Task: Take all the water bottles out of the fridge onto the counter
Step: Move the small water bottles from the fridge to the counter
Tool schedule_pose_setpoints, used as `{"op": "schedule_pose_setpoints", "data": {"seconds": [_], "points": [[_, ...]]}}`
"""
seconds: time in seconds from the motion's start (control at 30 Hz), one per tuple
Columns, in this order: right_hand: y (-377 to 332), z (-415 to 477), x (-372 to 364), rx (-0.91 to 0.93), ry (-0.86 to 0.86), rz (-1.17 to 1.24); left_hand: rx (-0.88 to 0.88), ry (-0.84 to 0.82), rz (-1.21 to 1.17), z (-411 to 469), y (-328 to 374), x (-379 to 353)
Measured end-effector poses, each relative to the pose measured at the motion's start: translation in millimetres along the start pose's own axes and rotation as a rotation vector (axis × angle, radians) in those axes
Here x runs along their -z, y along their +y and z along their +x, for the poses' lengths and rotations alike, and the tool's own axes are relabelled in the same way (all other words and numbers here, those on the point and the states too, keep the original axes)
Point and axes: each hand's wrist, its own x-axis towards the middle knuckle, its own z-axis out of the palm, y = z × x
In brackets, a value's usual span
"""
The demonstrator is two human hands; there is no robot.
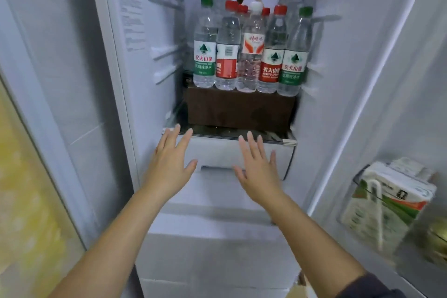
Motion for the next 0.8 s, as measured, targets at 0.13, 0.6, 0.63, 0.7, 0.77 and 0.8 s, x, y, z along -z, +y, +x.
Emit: {"op": "schedule_pose_setpoints", "data": {"seconds": [0.13, 0.6, 0.63, 0.7, 0.77, 0.8], "points": [[-0.3, 81.3, 23.4, -0.073, 0.106, -0.062, -0.015, 0.031, 0.012, 67.7, -15.3, 11.6], [25.8, 151.7, 50.6, -0.133, 0.245, -0.205, 0.261, 0.128, -0.387, 255.9, -1.8, 43.2], [27.5, 152.4, 49.7, -0.12, 0.251, -0.21, 0.287, 0.144, -0.438, 268.0, -3.3, 45.2], [33.8, 153.0, 48.1, -0.081, 0.247, -0.223, 0.31, 0.18, -0.533, 289.3, -3.0, 49.3], [39.2, 153.4, 45.9, -0.042, 0.267, -0.231, 0.306, 0.195, -0.571, 308.5, 0.9, 54.7], [40.5, 154.1, 44.4, -0.03, 0.277, -0.229, 0.298, 0.198, -0.581, 318.1, 2.3, 59.4]]}}
